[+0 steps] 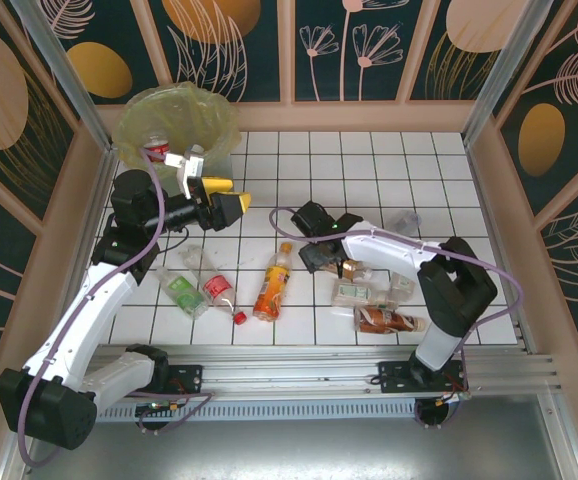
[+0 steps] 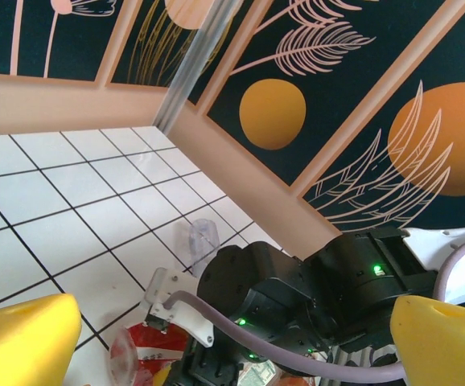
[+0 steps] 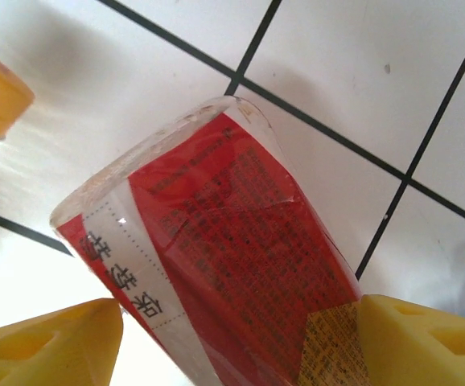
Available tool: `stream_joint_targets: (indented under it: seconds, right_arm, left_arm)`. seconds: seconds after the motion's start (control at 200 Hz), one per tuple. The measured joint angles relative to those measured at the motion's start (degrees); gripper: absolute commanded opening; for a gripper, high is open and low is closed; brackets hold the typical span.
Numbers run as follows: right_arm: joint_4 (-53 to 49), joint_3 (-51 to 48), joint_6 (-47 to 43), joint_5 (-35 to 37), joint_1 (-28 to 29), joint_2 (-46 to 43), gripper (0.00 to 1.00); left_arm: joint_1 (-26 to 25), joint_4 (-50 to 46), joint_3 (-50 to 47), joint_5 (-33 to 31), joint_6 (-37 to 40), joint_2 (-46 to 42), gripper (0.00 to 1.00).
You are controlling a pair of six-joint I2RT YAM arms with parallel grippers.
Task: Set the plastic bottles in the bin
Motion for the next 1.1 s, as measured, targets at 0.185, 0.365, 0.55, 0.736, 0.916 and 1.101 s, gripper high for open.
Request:
stream_joint_targets:
  seconds: [0.185, 0.365, 0.55, 0.736, 0.916, 1.101]
  right_arm:
    - [1.22, 0.74, -0.70, -0.59, -0.33, 0.72, 0.77]
    - [6.93, 6.23, -1.01, -0.94, -2.54, 6.34, 0.80]
    - [8.79, 9.94, -2.51, -2.14, -2.62, 7.65, 0.86]
    - [9.73, 8.50, -3.96, -4.74, -2.80, 5.22, 0.90]
    - [8.41, 2.78, -5.46, -10.47, -4.09, -2.62, 0.92]
    - [5.07, -0.35, -7.06, -16.02, -7.39, -7.58, 0.93]
  left_arm:
    - [0.02, 0.00, 0.00, -0.02, 0.00, 0.00, 0.99]
    - [0.00, 0.02, -0.13, 0.00, 0.00, 0.02, 0.99]
    - [0.00, 0.00, -0.17, -0.02, 0.00, 0.02, 0.99]
    - [0.02, 0.00, -0.20, -0.02, 0.00, 0.02, 0.99]
    - [0.00, 0.02, -0.20, 0.00, 0.00, 0.02, 0.98]
    - [0.00, 0.02, -0.20, 0.02, -0.02, 0.02, 0.99]
